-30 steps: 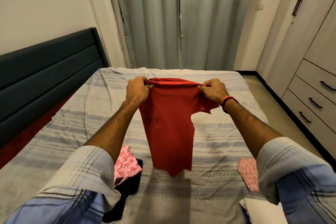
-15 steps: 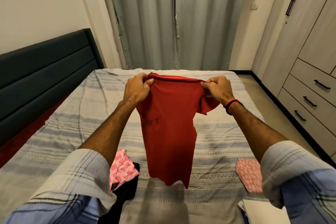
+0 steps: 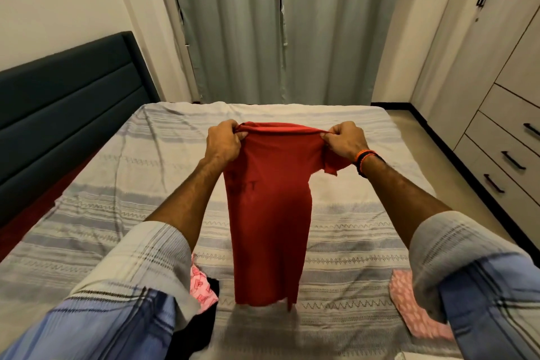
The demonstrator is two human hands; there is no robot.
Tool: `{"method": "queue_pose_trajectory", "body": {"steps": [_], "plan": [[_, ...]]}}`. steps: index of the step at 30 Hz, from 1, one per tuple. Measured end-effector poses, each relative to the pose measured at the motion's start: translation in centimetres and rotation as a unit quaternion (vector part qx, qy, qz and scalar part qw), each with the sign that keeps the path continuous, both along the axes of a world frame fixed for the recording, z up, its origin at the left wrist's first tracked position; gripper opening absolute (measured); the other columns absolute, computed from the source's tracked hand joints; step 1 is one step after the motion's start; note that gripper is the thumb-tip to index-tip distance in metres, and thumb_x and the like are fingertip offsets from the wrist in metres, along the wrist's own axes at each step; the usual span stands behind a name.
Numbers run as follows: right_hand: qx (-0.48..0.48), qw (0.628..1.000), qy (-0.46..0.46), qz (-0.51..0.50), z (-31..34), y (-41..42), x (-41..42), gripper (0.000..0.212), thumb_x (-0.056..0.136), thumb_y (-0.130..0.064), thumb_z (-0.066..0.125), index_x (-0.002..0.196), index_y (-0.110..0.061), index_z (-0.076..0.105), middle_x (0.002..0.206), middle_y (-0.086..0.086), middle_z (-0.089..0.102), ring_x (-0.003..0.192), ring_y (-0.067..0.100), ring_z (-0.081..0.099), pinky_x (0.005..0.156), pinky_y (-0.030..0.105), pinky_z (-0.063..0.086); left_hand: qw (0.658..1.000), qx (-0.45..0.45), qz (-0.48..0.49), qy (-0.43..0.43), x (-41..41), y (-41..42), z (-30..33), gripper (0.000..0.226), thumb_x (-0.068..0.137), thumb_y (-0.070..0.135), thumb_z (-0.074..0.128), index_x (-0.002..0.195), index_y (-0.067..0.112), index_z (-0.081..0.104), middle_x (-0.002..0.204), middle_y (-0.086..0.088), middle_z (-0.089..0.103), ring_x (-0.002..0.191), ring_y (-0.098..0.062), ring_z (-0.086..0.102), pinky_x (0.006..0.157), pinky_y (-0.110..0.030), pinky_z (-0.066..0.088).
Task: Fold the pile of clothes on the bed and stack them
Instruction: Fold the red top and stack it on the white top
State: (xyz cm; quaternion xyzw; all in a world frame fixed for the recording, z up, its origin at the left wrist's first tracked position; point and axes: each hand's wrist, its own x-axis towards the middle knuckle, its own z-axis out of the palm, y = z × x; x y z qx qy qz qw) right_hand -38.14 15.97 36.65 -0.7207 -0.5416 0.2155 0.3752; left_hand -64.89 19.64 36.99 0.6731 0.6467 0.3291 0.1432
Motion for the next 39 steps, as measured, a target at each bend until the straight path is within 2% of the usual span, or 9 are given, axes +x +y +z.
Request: {"method": "queue_pose_trajectory", "body": {"steps": [3, 7, 13, 21, 24, 28, 31, 35, 39], "plan": [[0.061, 0.998, 0.029, -0.015, 1.4, 2.1, -0.3, 0.019, 0.093, -0.020, 0.064, 0.079, -0.008, 0.070, 0.082, 0.012, 0.071, 0.060, 0.018, 0.064, 0.055, 0.019, 0.052, 0.998, 0.057, 0.002, -0.026, 0.4, 2.1, 1.6, 0.020, 0.096, 0.025, 0.062, 0.102, 0.007, 0.068, 0.100, -0.011, 0.071, 0.084, -0.018, 0.055, 0.076, -0.025, 0.038], [0.157, 0.986, 0.057, -0.008, 2.5, 3.3, 0.1, 0.012, 0.093, -0.020, 0.065, 0.083, -0.015, 0.070, 0.079, 0.009, 0.073, 0.066, 0.026, 0.072, 0.066, 0.044, 0.062, 0.989, 0.131, -0.020, -0.058, 0.3, 3.1, 2.8, 0.018, 0.095, 0.024, 0.062, 0.100, 0.008, 0.068, 0.096, -0.008, 0.071, 0.084, -0.018, 0.061, 0.074, -0.024, 0.043], [0.174, 0.984, -0.005, 0.028, 0.5, -0.2, 0.5, 0.015, 0.094, -0.021, 0.065, 0.098, -0.009, 0.074, 0.083, 0.008, 0.074, 0.072, 0.022, 0.072, 0.073, 0.038, 0.061, 0.983, 0.158, -0.061, -0.071, -0.4, -1.3, 0.2, 0.015, 0.095, 0.019, 0.063, 0.103, 0.008, 0.070, 0.094, -0.003, 0.070, 0.085, -0.016, 0.061, 0.077, -0.025, 0.049], [0.066, 0.993, -0.049, 0.081, -10.3, -10.0, -0.3, 0.013, 0.092, -0.015, 0.066, 0.085, -0.008, 0.075, 0.074, 0.008, 0.072, 0.060, 0.008, 0.061, 0.066, 0.026, 0.053, 0.998, 0.009, -0.053, -0.032, -2.8, -11.5, -11.6, 0.011, 0.091, 0.008, 0.062, 0.098, 0.012, 0.069, 0.089, -0.006, 0.070, 0.080, -0.019, 0.061, 0.073, -0.028, 0.048], [-0.009, 0.995, -0.052, 0.090, -14.6, -13.9, -1.0, 0.015, 0.092, -0.016, 0.066, 0.086, -0.006, 0.075, 0.072, 0.010, 0.072, 0.062, 0.016, 0.065, 0.066, 0.027, 0.055, 0.996, -0.067, -0.052, -0.010, -3.5, -15.6, -16.1, 0.017, 0.089, 0.001, 0.061, 0.098, 0.012, 0.070, 0.090, -0.007, 0.071, 0.083, -0.023, 0.063, 0.077, -0.033, 0.051], [-0.092, 0.990, -0.049, 0.098, -18.9, -19.2, -2.2, 0.014, 0.093, -0.012, 0.064, 0.088, -0.006, 0.075, 0.065, 0.004, 0.067, 0.054, 0.008, 0.059, 0.054, 0.009, 0.047, 0.986, -0.151, -0.074, 0.021, -4.1, -20.6, -20.8, 0.018, 0.091, 0.003, 0.058, 0.102, 0.009, 0.071, 0.096, -0.008, 0.072, 0.086, -0.023, 0.064, 0.074, -0.025, 0.043], [-0.154, 0.983, -0.029, 0.091, -21.9, -22.6, -3.0, 0.014, 0.094, -0.013, 0.064, 0.088, -0.006, 0.075, 0.067, 0.008, 0.070, 0.058, 0.018, 0.068, 0.059, 0.022, 0.057, 0.975, -0.197, -0.096, 0.033, -4.6, -23.7, -23.8, 0.017, 0.091, 0.003, 0.056, 0.100, 0.008, 0.070, 0.093, -0.008, 0.071, 0.078, -0.020, 0.060, 0.070, -0.026, 0.041], [-0.208, 0.975, -0.031, 0.076, -24.8, -26.0, -3.6, 0.013, 0.094, -0.015, 0.063, 0.090, -0.013, 0.075, 0.067, 0.005, 0.070, 0.057, 0.016, 0.067, 0.056, 0.015, 0.054, 0.964, -0.240, -0.108, 0.045, -5.3, -26.5, -26.2, 0.023, 0.089, 0.000, 0.052, 0.104, 0.006, 0.068, 0.098, -0.012, 0.070, 0.087, -0.027, 0.063, 0.081, -0.036, 0.051], [-0.243, 0.967, -0.010, 0.069, -27.2, -29.1, -4.5, 0.012, 0.092, -0.014, 0.065, 0.090, -0.014, 0.077, 0.071, 0.008, 0.073, 0.071, 0.025, 0.072, 0.077, 0.041, 0.060, 0.953, -0.268, -0.117, 0.076, -5.8, -29.4, -27.8, 0.023, 0.093, 0.004, 0.053, 0.111, 0.006, 0.066, 0.108, -0.011, 0.068, 0.098, -0.029, 0.062, 0.080, -0.033, 0.046]]}}
